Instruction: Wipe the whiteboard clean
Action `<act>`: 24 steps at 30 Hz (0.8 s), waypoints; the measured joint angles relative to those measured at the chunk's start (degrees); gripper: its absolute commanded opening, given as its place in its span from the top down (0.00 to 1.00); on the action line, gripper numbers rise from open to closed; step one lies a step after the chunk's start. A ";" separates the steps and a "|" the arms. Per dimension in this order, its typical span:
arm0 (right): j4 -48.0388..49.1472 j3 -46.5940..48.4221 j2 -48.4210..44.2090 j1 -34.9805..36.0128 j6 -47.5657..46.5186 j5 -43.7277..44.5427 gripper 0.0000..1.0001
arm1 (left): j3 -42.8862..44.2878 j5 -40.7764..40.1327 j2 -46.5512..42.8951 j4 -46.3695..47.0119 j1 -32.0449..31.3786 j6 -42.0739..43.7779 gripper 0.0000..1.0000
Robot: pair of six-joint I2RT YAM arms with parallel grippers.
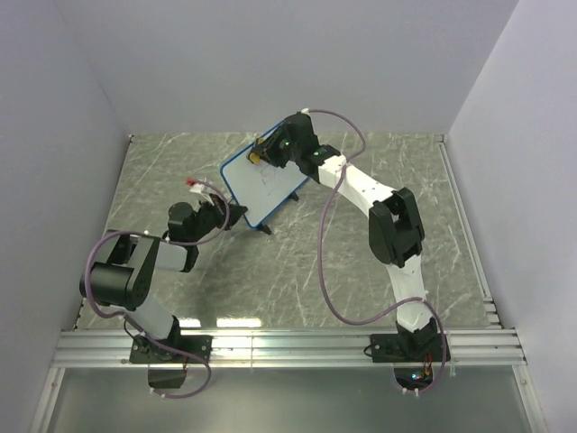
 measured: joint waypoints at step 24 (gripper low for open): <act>13.03 -17.00 -3.21 2.47 3.34 2.56 1.00 | -9.14 -24.11 3.69 12.33 -9.27 -2.51 1.00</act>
